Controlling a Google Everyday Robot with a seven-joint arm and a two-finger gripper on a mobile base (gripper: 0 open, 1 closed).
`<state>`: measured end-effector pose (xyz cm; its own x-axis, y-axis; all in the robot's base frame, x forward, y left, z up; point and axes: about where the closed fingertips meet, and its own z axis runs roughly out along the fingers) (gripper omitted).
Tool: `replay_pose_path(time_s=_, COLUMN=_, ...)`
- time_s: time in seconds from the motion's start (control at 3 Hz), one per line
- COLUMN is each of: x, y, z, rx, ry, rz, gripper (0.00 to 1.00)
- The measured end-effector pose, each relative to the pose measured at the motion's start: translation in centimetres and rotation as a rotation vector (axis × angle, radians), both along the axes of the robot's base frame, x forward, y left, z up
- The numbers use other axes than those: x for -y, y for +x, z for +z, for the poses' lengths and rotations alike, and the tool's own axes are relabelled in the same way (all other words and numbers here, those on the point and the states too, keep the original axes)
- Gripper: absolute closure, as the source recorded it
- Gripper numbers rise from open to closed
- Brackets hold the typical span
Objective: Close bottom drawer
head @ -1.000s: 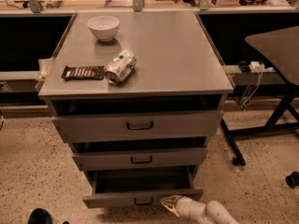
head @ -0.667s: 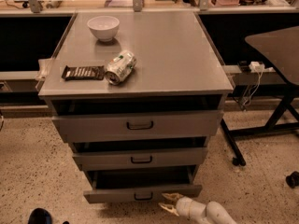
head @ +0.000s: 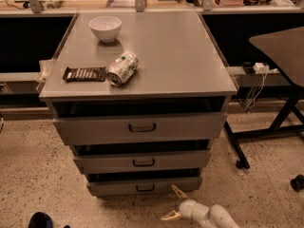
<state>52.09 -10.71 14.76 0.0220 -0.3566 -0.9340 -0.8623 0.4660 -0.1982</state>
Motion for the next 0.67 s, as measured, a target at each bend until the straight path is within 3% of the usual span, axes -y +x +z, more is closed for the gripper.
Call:
replay_pose_path(time_s=0.33, x=0.61, y=0.35, z=-0.20, rx=0.006, ry=0.009, rz=-0.021, gripper=0.00)
replay_pose_path(time_s=0.67, x=0.47, y=-0.13, z=-0.39, rx=0.014, ry=0.021, rz=0.001, gripper=0.00)
